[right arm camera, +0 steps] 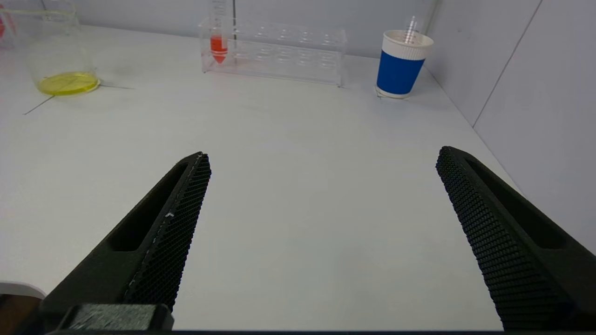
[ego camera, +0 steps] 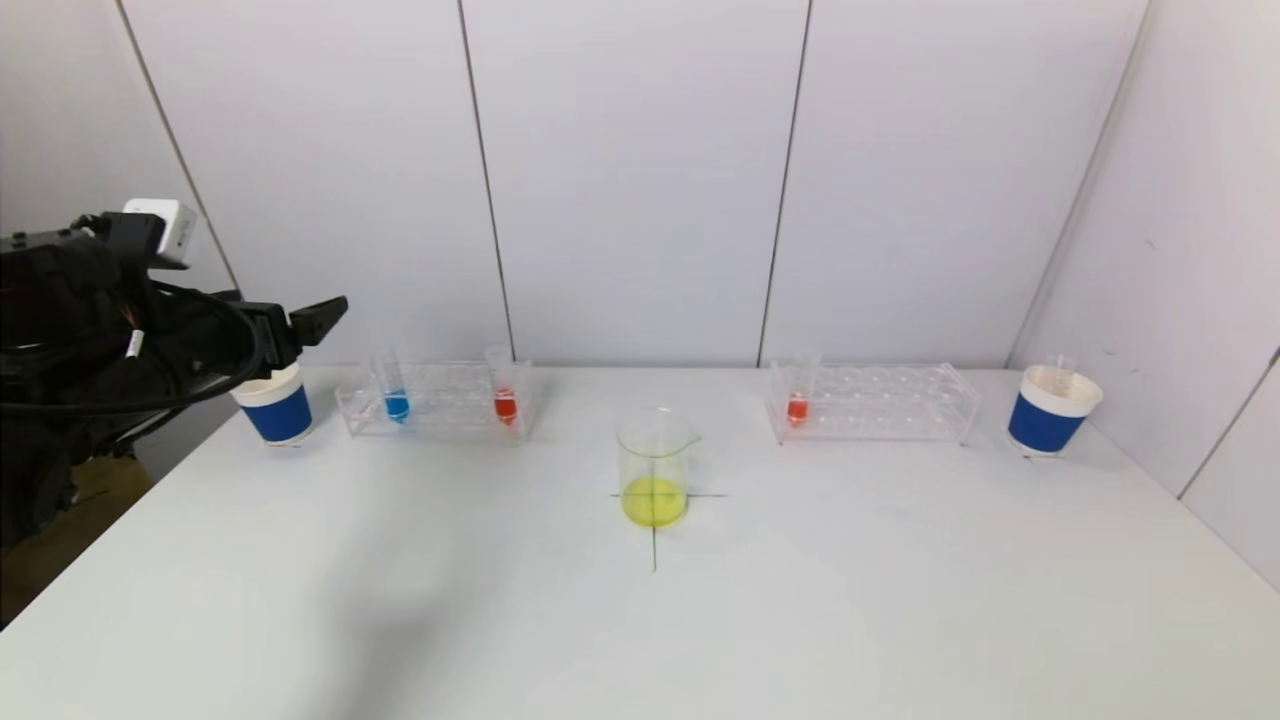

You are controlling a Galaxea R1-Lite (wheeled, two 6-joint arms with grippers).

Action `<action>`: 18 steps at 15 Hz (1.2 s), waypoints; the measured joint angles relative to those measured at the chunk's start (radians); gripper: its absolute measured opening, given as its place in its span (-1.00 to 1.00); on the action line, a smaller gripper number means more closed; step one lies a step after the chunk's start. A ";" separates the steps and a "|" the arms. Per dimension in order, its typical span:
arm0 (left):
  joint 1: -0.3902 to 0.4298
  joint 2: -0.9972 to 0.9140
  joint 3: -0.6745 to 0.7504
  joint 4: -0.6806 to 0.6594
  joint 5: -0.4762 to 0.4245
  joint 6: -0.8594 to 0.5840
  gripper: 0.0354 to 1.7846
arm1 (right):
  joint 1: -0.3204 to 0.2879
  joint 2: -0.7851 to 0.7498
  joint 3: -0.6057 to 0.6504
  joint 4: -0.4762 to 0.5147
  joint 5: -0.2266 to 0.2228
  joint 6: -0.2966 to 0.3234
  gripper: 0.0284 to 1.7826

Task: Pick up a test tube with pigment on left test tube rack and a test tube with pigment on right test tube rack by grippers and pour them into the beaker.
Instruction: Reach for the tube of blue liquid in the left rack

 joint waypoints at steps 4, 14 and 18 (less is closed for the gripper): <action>0.014 0.169 0.010 -0.212 -0.019 0.004 0.98 | 0.000 0.000 0.000 0.000 0.000 0.000 0.98; 0.014 0.449 -0.015 -0.424 -0.020 0.007 0.98 | 0.000 0.000 0.000 0.000 0.000 0.000 0.98; 0.013 0.503 -0.026 -0.452 -0.020 0.007 0.98 | 0.000 0.000 0.000 0.000 0.000 0.000 0.98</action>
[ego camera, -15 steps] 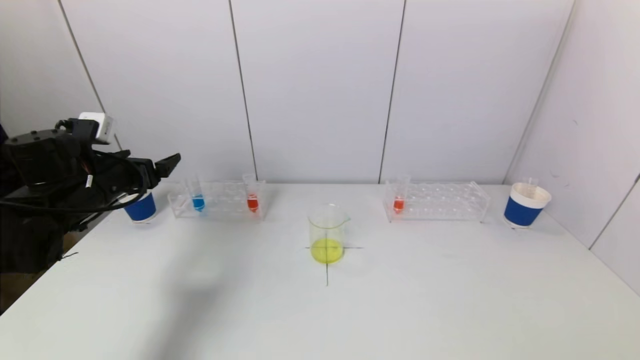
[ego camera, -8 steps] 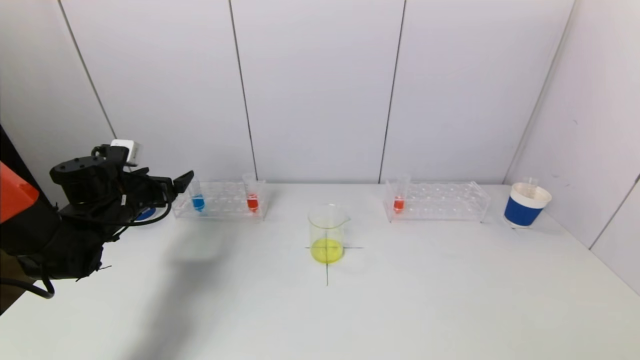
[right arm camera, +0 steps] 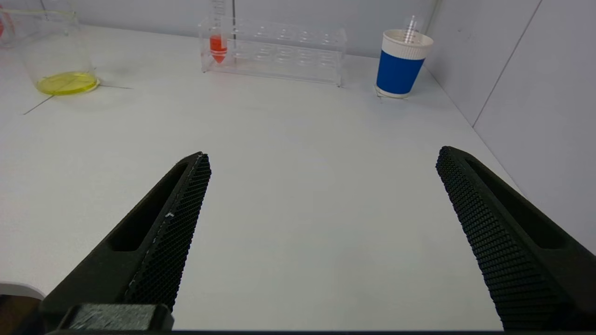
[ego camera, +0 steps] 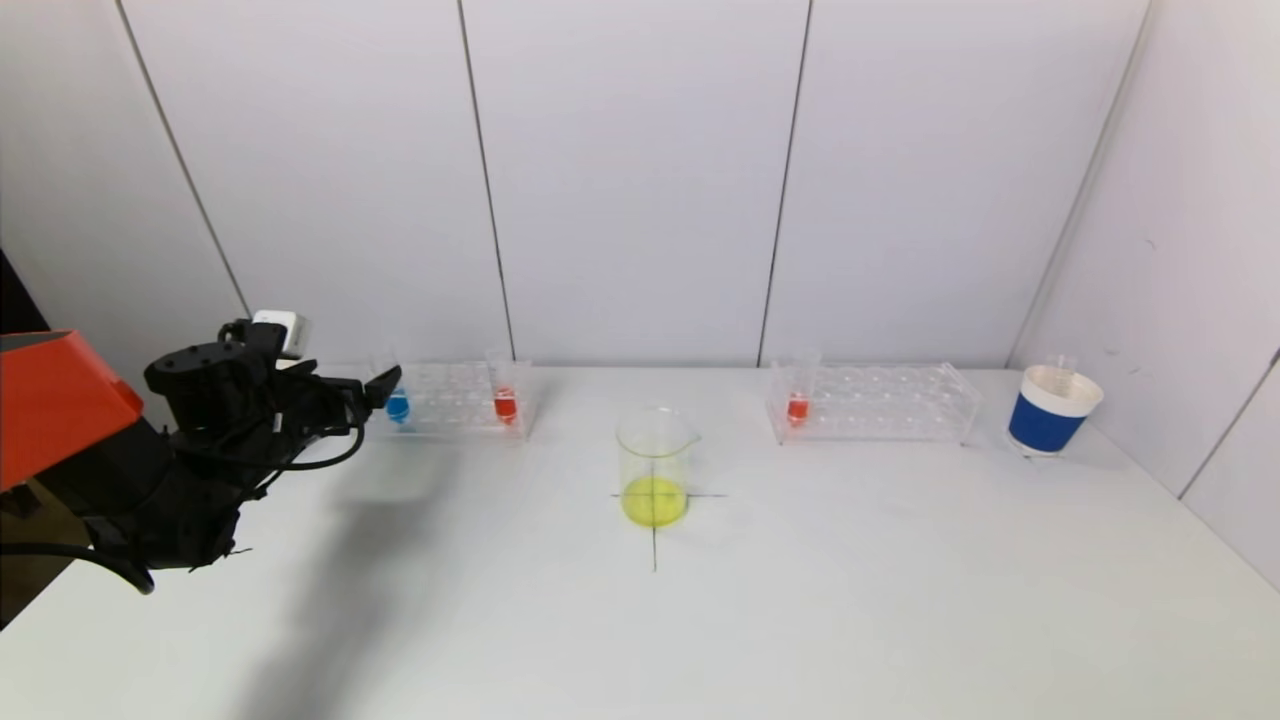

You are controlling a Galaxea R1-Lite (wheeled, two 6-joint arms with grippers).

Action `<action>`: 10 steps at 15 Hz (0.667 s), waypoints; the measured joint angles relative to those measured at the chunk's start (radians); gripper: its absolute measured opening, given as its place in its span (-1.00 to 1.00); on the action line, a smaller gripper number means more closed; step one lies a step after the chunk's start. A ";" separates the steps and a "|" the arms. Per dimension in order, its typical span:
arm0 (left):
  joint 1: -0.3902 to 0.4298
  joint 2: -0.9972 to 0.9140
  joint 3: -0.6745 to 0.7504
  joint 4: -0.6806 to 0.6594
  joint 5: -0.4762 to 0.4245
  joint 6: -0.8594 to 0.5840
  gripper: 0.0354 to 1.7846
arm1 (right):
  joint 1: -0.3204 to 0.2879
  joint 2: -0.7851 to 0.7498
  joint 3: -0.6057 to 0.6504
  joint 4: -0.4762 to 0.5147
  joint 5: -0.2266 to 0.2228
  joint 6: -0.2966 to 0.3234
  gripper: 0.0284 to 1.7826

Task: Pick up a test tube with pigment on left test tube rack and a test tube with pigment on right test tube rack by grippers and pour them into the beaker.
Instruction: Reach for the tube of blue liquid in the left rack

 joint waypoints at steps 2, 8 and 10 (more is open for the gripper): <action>0.000 0.015 -0.010 0.000 0.000 -0.002 0.98 | 0.000 0.000 0.000 0.000 0.000 0.000 0.98; 0.000 0.033 -0.042 0.007 0.000 -0.003 0.98 | 0.000 0.000 0.000 0.000 0.000 0.000 0.98; -0.001 0.036 -0.054 0.009 0.000 -0.001 0.98 | 0.000 0.000 0.000 0.000 0.000 0.000 0.98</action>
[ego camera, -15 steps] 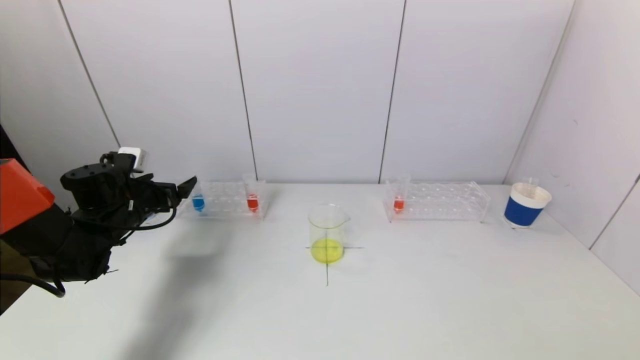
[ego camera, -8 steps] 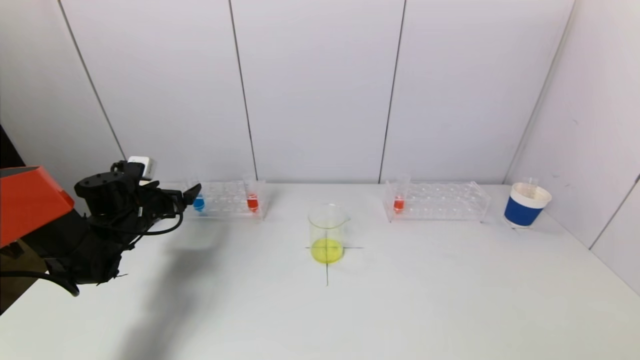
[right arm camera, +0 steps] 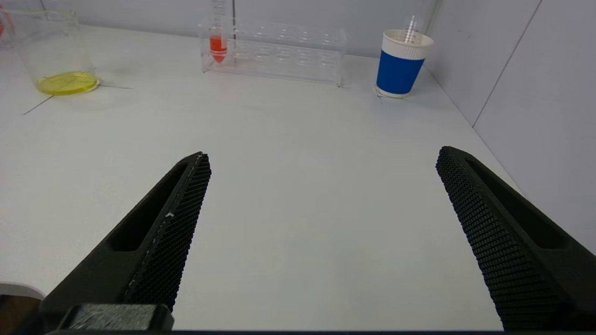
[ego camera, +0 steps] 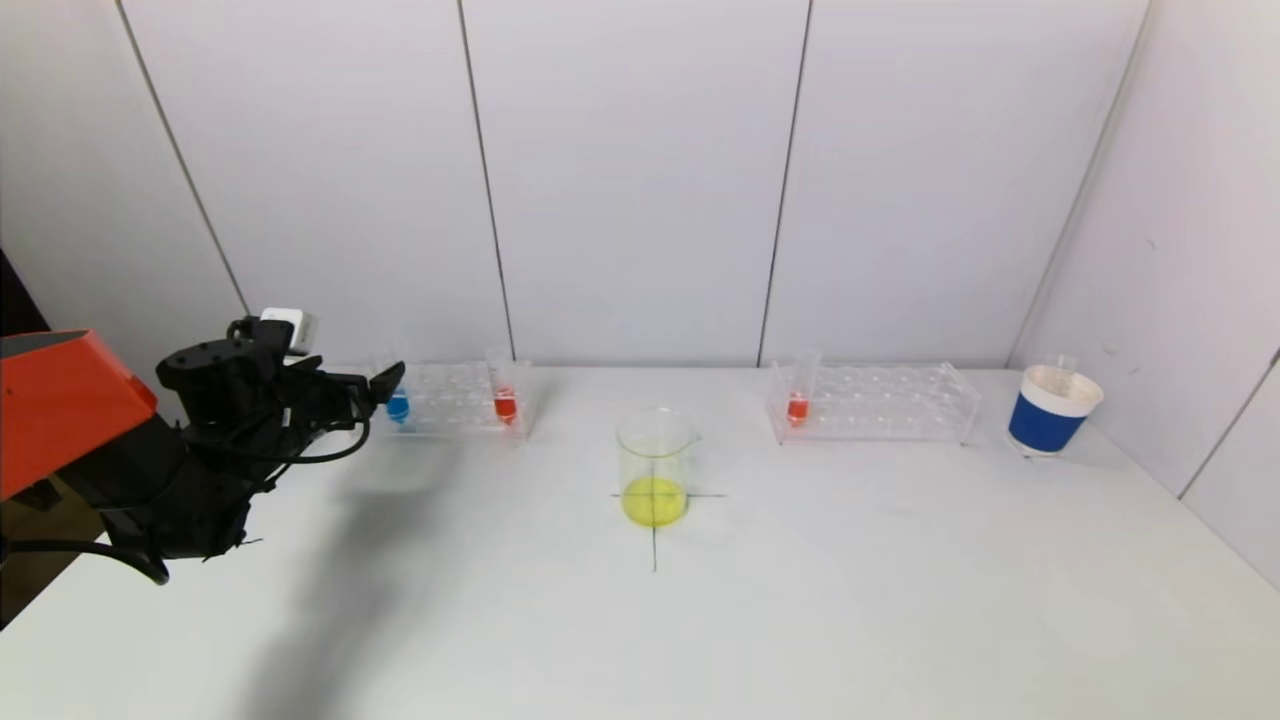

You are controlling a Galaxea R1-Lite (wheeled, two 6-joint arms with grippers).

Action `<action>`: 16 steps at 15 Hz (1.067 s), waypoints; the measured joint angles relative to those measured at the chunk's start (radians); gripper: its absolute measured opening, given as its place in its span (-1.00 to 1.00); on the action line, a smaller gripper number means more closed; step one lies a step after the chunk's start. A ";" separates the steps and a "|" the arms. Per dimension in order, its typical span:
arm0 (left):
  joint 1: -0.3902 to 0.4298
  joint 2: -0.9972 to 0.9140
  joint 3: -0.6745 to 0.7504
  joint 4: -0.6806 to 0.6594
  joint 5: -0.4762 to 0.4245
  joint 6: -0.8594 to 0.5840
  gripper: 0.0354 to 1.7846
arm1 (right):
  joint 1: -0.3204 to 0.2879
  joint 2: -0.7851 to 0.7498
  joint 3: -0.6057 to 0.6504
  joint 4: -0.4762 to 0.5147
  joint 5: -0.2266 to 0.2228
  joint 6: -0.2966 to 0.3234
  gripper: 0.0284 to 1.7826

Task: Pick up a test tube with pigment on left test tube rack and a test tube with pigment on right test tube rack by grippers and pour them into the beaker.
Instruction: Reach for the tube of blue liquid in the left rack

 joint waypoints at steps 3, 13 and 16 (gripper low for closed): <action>-0.006 0.004 -0.016 0.001 0.000 -0.001 0.98 | 0.000 0.000 0.000 0.000 0.000 0.000 0.98; -0.021 0.036 -0.072 0.006 0.000 0.004 0.98 | 0.000 0.000 0.000 0.000 0.000 0.000 0.98; -0.023 0.048 -0.086 0.011 0.001 0.003 0.98 | 0.000 0.000 0.000 0.000 0.000 0.000 0.98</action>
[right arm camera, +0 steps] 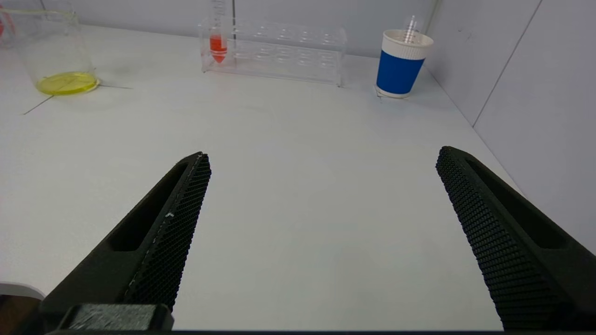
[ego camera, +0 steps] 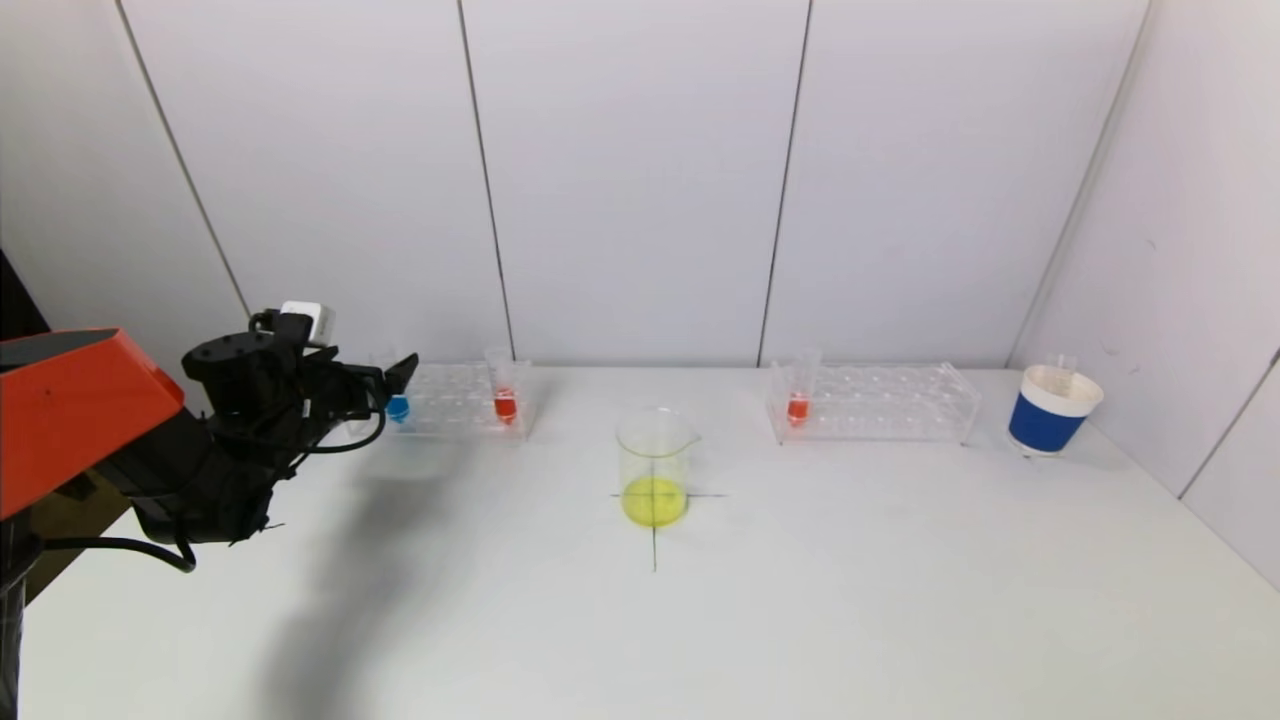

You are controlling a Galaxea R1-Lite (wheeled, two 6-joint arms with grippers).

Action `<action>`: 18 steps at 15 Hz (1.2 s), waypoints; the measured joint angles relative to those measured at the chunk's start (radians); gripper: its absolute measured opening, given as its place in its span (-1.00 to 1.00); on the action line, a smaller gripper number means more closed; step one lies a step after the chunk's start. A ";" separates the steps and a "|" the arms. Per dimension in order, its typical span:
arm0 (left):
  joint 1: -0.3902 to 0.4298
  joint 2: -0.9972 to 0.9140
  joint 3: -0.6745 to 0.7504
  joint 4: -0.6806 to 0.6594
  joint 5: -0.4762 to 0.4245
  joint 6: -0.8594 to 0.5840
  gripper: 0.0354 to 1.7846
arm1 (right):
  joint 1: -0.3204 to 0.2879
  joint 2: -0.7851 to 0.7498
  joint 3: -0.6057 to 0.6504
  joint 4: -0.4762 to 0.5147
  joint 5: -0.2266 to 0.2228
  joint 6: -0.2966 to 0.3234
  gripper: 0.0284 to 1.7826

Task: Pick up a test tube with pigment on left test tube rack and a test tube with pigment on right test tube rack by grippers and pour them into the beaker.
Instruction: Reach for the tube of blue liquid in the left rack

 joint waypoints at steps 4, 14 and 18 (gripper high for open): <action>-0.005 0.010 -0.013 0.001 0.000 0.000 0.98 | 0.000 0.000 0.000 0.000 0.000 0.000 0.98; -0.010 0.013 -0.025 0.016 -0.001 0.001 0.98 | 0.000 0.000 0.000 0.000 0.000 0.000 0.98; -0.010 0.018 -0.033 0.016 0.000 0.000 0.98 | 0.000 0.000 0.000 0.000 0.000 0.000 0.98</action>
